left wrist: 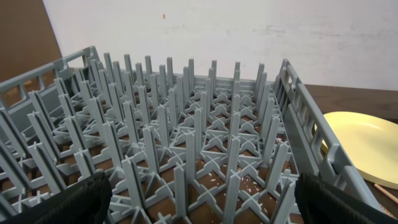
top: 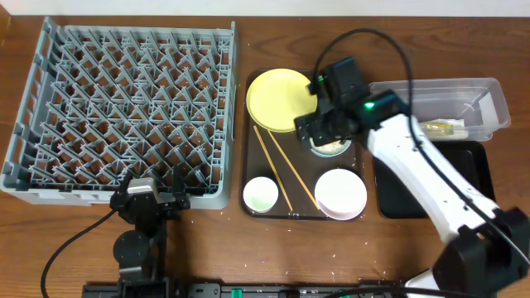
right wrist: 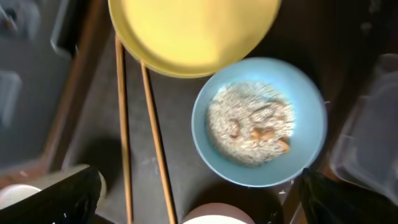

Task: Sort waste into correct bins and load items into the dishwasher
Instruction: 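Move right gripper to blue rice bowl and grasp its rim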

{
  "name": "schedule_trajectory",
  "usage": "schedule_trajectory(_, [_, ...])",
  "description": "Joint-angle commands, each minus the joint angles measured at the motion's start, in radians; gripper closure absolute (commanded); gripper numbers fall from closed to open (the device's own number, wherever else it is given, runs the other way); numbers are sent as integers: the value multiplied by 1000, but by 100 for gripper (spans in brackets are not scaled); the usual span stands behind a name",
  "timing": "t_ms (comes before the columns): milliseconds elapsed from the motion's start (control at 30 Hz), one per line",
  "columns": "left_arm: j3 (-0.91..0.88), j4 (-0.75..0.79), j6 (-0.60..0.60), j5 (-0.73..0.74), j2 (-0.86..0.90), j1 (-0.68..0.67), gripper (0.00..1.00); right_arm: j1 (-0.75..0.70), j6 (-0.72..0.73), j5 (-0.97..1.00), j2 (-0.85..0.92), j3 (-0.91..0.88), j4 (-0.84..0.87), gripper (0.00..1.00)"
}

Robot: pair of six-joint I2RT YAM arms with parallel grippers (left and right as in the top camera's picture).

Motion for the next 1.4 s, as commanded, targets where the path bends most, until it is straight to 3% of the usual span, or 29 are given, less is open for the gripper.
schedule_trajectory(0, [-15, -37, 14, -2, -3, -5, 6, 39, -86, 55, 65, 1, 10, 3])
schedule_trajectory(100, [-15, -37, 14, -2, -3, -5, 6, 55, -109, 55, 116, 1, 10, 20])
schedule_trajectory(167, [-15, -37, 14, -2, -3, -5, 6, 64, -103, 53, 140, 1, -27, 23])
schedule_trajectory(300, [-15, -37, 14, -2, -3, -5, 6, 69, 39, 53, 140, 2, -132, 35])
schedule_trajectory(467, [-15, -37, 14, -2, -3, -5, 6, 71, 121, 51, 85, 2, -187, 38])
schedule_trajectory(567, [-15, -37, 14, -2, -3, -5, 6, 71, 57, 74, 51, 2, -136, 34])
schedule_trajectory(667, [-15, -37, 14, -2, -3, -5, 6, 71, -102, 92, 48, 2, -19, 32])
schedule_trajectory(833, [-15, -37, 14, -2, -3, -5, 6, 71, -232, 93, 98, 0, 95, 34])
schedule_trajectory(967, [-15, -37, 14, -2, -3, -5, 6, 71, -271, 97, 167, 0, 133, 41])
schedule_trajectory(1133, [-15, -37, 14, -2, -3, -5, 6, 76, -317, 114, 276, 0, 140, 59])
schedule_trajectory(1367, [-15, -37, 14, -2, -3, -5, 6, 84, -324, 127, 313, 1, 162, 72])
